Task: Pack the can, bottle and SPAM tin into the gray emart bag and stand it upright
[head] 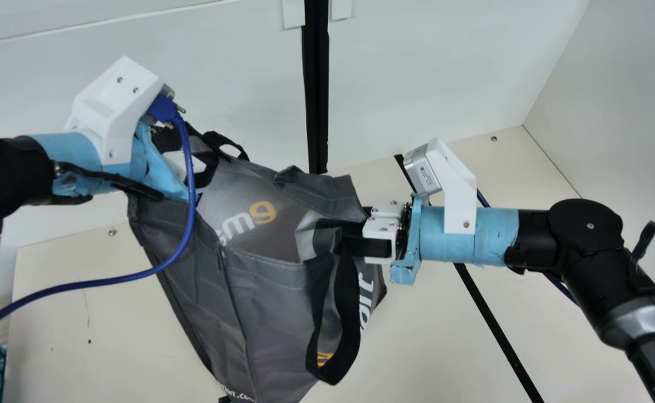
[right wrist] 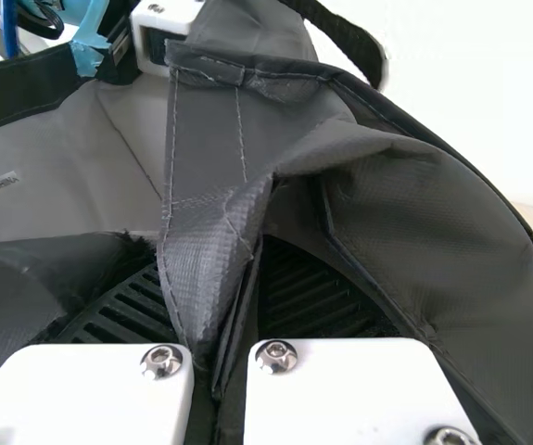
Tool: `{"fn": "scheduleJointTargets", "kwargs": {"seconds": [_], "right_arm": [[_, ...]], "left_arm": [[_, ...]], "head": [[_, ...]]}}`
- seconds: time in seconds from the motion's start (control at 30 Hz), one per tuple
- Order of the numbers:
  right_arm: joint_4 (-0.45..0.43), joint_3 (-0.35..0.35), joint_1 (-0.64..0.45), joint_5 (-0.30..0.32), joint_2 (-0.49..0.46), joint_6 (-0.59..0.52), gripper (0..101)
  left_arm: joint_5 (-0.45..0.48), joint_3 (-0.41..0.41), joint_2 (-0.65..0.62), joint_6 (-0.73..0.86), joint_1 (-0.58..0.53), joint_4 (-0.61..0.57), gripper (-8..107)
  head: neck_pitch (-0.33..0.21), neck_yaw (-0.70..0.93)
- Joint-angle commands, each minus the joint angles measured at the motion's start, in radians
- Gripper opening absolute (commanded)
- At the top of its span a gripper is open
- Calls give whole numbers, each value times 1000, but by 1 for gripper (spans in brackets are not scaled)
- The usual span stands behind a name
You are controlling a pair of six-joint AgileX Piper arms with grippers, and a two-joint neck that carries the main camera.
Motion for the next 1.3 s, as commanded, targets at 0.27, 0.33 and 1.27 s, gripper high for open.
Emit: {"fn": "scheduleJointTargets", "kwargs": {"seconds": [0.27,0.33,1.27], "right_arm": [[0,0,0,0,0,0,0],[0,0,0,0,0,0,0],[0,0,0,-1,0,0,0]], "left_arm": [[-85,223,-163,70,16,-50,77],[-96,252,-193,85,23,-60,84],[-200,557,-558,68,180,17,90]], "head": [[-23,-1],[-23,-1],[-23,-1]]}}
